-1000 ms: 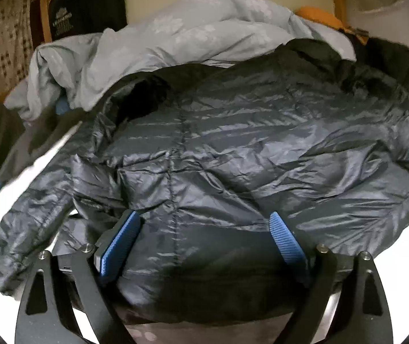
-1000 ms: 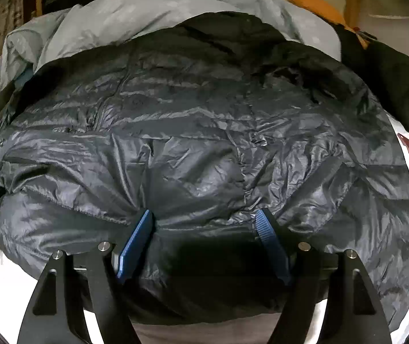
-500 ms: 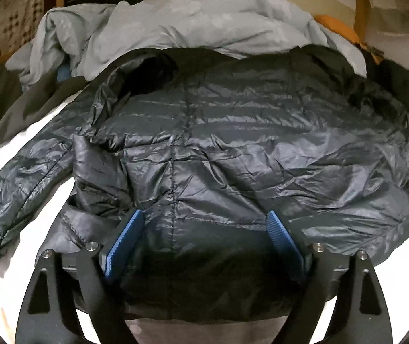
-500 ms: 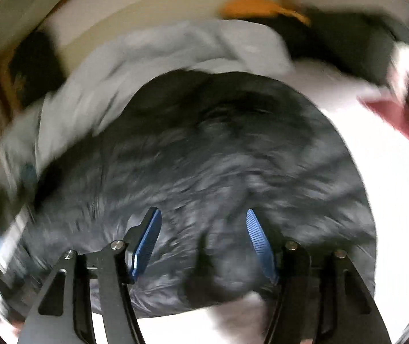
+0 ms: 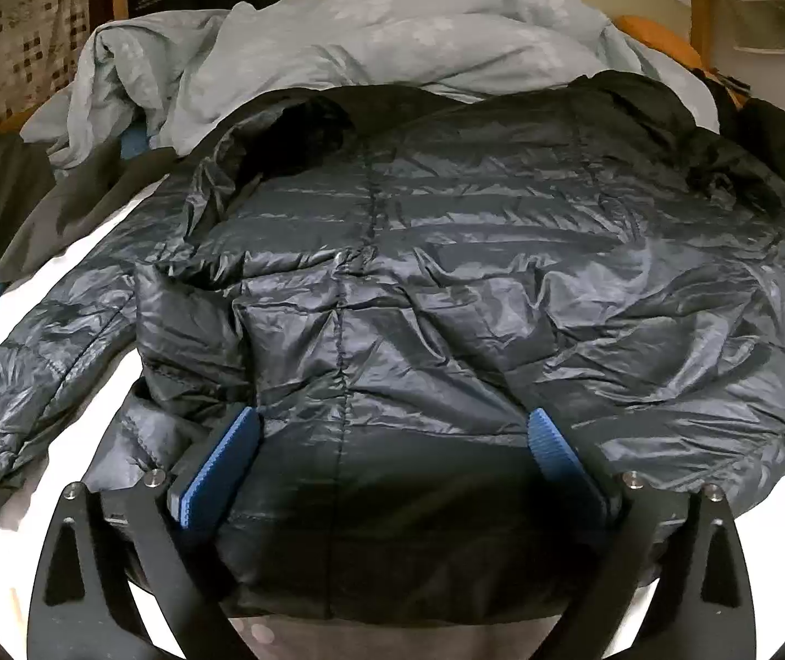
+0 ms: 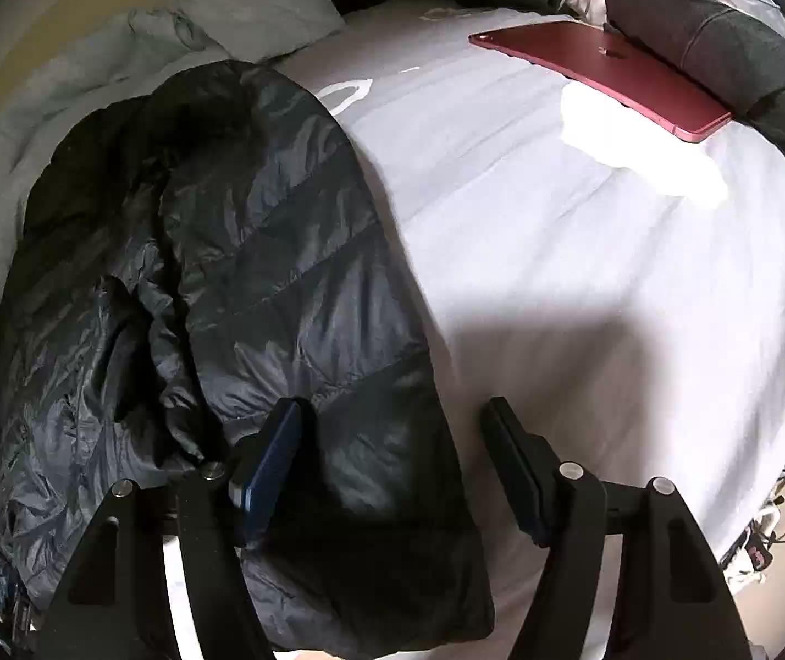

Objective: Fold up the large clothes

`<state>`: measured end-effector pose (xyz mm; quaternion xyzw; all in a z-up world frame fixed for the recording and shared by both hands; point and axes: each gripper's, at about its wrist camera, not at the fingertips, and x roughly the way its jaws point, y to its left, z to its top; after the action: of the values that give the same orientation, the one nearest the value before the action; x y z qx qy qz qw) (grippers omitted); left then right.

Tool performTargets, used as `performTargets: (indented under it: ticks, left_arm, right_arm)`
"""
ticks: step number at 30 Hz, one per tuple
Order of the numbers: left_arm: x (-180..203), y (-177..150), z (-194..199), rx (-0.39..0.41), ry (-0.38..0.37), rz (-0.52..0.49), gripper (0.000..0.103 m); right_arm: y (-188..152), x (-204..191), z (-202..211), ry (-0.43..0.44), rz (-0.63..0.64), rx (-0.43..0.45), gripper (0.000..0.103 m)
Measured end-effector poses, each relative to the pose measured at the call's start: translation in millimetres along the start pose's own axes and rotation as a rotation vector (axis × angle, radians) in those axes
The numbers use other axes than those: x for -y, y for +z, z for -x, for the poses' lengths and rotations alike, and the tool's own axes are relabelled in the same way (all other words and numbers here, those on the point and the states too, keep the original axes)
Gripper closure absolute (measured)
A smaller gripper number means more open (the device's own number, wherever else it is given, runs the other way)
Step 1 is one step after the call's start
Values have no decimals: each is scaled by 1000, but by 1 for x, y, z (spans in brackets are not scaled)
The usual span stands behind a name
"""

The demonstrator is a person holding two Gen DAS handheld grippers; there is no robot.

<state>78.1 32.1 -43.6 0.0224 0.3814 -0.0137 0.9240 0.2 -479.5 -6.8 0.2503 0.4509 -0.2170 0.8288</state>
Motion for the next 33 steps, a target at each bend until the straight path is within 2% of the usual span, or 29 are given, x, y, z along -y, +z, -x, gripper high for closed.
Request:
performTargets:
  ticks: [1,2,3,4,5,6,8,9,11,13,16,18,20,22,23,24,25,26,29,31,33]
  left_arm:
    - [0,0,0,0,3,1,4]
    - [0,0,0,1,4,0,4]
    - [0,0,0,2,4,0,4]
    - [0,0,0,2,4,1,4]
    - [0,0,0,2,5,1,4]
    - [1,0,0,2,5,1,4]
    - [1,0,0,2,6,0,4]
    - [0,-1,1,2,6,0,4]
    - [0,-1,1,2,6,0,4]
    - [0,-1,0,2,5,0,4]
    - [1,-1,0,3,6,0,4]
    - [1,-1,0,2,8,0,4]
    - [1,-1,0,1,12,-2,3]
    - [2,0,1,1,19,-6,3]
    - [2,0,1,4,23,-8,3]
    - [2,0,2,7,25,-9,3]
    - [3,-1,2,11,27,-10,3]
    - [2,-1,4,16,29,-13,3]
    - [2,-1,8,34,20,-18,4]
    - [1,1,12,40,11,-23,4]
    - [-3,4,26,72,14,-17,10]
  right_arm:
    - [1,-1,0,11,13,-2,34]
    - [1,-2,-1,9,25,-2,41]
    - [2,-4,-1,-5,43,5,61]
    - [4,-8,0,-20,65,17,73]
    - [7,-12,1,-23,87,31,97]
    - [9,-18,6,-40,104,50,100]
    - [25,-21,19,-172,123,169,101]
    - [35,-20,32,-272,124,279,101]
    - [53,-14,59,-421,98,467,101]
    - [68,-5,71,-454,63,530,101]
    - [83,15,62,-411,22,494,101]
    - [84,23,42,-419,-9,403,101]
    - [82,21,33,-378,-12,330,99]
    - [79,14,42,-345,-14,385,91]
    - [77,9,47,-344,-6,414,77]
    - [72,3,53,-341,11,447,55]
    - [68,-2,58,-329,27,474,44]
    - [64,-9,63,-301,48,498,39]
    - [48,-32,71,-129,117,463,39]
    - [35,-45,66,40,151,363,39]
    - [13,-60,55,201,211,228,39]
